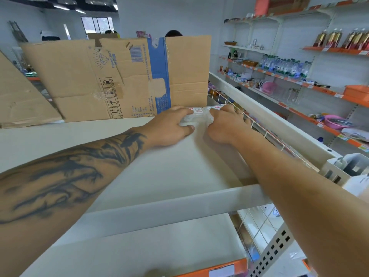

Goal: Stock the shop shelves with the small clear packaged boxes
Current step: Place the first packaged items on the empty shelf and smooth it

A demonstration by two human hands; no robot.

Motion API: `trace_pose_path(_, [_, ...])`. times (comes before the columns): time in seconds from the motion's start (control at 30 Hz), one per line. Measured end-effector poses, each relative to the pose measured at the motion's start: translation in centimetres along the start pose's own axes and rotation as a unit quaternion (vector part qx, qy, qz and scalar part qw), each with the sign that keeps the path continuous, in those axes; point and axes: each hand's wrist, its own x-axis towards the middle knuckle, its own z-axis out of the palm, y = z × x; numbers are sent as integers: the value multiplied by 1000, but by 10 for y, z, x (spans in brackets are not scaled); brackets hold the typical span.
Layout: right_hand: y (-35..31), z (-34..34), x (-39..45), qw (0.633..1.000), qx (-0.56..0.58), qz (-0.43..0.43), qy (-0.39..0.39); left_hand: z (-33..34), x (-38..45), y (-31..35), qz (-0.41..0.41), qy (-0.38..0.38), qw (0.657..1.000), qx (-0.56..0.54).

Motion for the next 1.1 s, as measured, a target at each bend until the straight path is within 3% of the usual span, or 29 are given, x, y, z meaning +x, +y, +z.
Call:
trace_pose_path(0.43, [-3, -2, 3, 999, -11, -5, -30, -10, -11, 7, 3, -64, 998, 19])
trace_pose_path(0.73, [-3, -4, -51, 998, -54, -19, -15, -59, -103, -23, 1, -100, 988, 116])
trace_pose_path(0.9, [-47, 10, -114, 999, -24, -32, -9, -85, -169, -46, -11, -129, 982, 141])
trace_pose_path(1.1, [-122, 27, -189, 995, 55, -55, 58, -125, -258, -89, -36, -101, 983, 151])
